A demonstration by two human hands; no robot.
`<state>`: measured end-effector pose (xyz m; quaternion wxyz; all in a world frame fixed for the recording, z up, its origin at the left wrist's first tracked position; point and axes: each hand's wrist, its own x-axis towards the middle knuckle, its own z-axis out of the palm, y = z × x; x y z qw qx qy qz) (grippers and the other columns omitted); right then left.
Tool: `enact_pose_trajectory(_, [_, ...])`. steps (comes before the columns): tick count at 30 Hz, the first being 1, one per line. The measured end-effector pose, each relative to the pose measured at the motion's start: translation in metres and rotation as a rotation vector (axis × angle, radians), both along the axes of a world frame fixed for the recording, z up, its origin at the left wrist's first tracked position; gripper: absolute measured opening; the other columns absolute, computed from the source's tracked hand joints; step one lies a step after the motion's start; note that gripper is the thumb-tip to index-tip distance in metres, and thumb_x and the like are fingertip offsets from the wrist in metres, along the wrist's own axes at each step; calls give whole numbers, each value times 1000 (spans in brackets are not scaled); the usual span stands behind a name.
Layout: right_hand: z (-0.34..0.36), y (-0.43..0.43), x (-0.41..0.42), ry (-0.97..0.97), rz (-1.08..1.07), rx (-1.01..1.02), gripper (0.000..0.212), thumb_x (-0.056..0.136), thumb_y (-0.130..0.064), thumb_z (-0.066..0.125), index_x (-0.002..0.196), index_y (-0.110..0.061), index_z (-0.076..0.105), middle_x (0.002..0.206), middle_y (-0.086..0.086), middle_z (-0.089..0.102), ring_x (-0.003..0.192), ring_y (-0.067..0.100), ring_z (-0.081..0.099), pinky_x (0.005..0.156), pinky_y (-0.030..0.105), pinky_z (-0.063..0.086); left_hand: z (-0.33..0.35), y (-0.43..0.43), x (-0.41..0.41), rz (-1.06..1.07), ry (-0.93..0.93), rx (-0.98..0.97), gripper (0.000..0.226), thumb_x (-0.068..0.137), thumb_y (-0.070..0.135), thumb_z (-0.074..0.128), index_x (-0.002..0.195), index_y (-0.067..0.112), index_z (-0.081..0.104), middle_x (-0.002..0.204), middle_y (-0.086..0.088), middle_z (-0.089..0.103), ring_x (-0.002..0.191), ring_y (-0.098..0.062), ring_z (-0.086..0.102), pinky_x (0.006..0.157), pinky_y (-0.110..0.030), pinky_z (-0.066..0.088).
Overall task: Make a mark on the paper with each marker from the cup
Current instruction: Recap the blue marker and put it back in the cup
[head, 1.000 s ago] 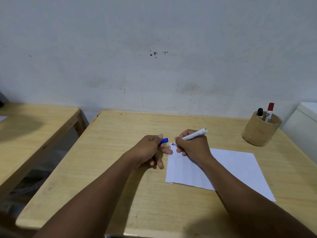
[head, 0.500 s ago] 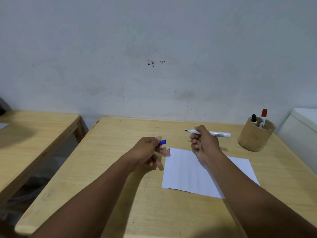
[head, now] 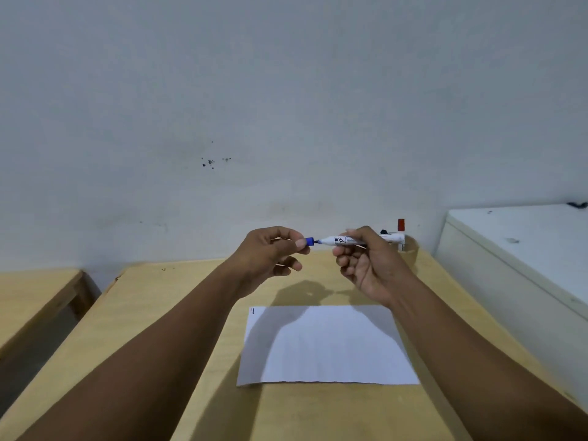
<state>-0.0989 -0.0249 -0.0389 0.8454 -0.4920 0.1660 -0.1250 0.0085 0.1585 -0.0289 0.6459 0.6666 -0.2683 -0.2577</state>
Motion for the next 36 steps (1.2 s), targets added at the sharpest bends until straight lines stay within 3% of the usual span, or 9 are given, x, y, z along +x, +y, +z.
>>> enact_pose_trajectory(6, [0, -21, -12, -37, -33, -16, 17, 94, -20, 61, 81, -10, 66, 62, 8, 67, 45, 14, 57, 43, 20, 42, 1, -34, -13, -44, -28, 5, 11, 89, 18, 75, 97, 12, 70, 95, -7, 77, 67, -19, 67, 65, -26, 52])
enact_pose_trajectory(14, [-2, -40, -16, -112, -85, 77, 17, 94, -26, 68, 88, -10, 67, 66, 8, 71, 49, 12, 64, 47, 21, 46, 14, -77, -17, 34, -155, -39, 11, 89, 7, 75, 92, -3, 71, 77, -14, 73, 59, -15, 70, 62, -23, 57])
enact_pose_trajectory(19, [17, -83, -19, -135, -242, -54, 16, 87, -25, 76, 85, -16, 63, 73, 8, 67, 56, 15, 60, 46, 25, 39, 40, -92, -6, 64, -254, -37, 17, 89, 4, 74, 98, -10, 69, 76, -13, 71, 59, -17, 67, 65, -27, 55])
enact_pose_trajectory(22, [27, -113, -30, -92, -229, -393, 15, 82, -21, 81, 80, -13, 69, 75, 6, 72, 67, 16, 65, 53, 24, 41, 61, -106, 3, 100, -366, -31, 18, 88, 1, 74, 100, -11, 69, 77, -16, 69, 62, -20, 64, 66, -27, 54])
enact_pose_trajectory(25, [27, -128, -30, -25, -149, -813, 14, 83, -14, 81, 91, -4, 75, 77, 3, 74, 64, 3, 67, 60, 18, 46, 74, -129, 5, 79, -577, 19, 10, 84, 8, 79, 93, 11, 75, 79, -12, 76, 66, -18, 67, 70, -32, 54])
enact_pose_trajectory(28, [19, -138, -21, 61, -160, -1160, 6, 82, -20, 82, 83, -21, 75, 73, -7, 74, 68, 1, 66, 64, 18, 49, 77, -159, -7, 64, -791, 117, 15, 84, 11, 78, 95, 20, 77, 86, -2, 80, 78, -15, 74, 74, -31, 60])
enact_pose_trajectory(30, [9, -144, -17, 121, -201, -1266, 8, 81, -26, 80, 81, -27, 72, 75, -7, 75, 76, 7, 68, 64, 24, 50, 73, -174, -17, 47, -836, 145, 26, 85, 12, 77, 109, 20, 75, 92, 1, 78, 83, -13, 75, 73, -28, 59])
enact_pose_trajectory(33, [-7, -148, -17, 200, -254, -1349, 9, 81, -27, 76, 86, -21, 72, 80, -3, 75, 78, 20, 68, 72, 35, 52, 53, -185, -14, -16, -752, 197, 56, 86, 11, 75, 138, 20, 58, 115, -3, 74, 92, -18, 74, 78, -30, 60])
enact_pose_trajectory(36, [-21, -149, -20, 309, -261, -1386, 8, 80, -29, 74, 86, -23, 74, 79, -6, 74, 80, 20, 65, 86, 42, 51, 25, -187, 0, -66, -815, 420, 57, 87, 13, 74, 141, 20, 57, 130, -3, 68, 98, -19, 69, 85, -27, 51])
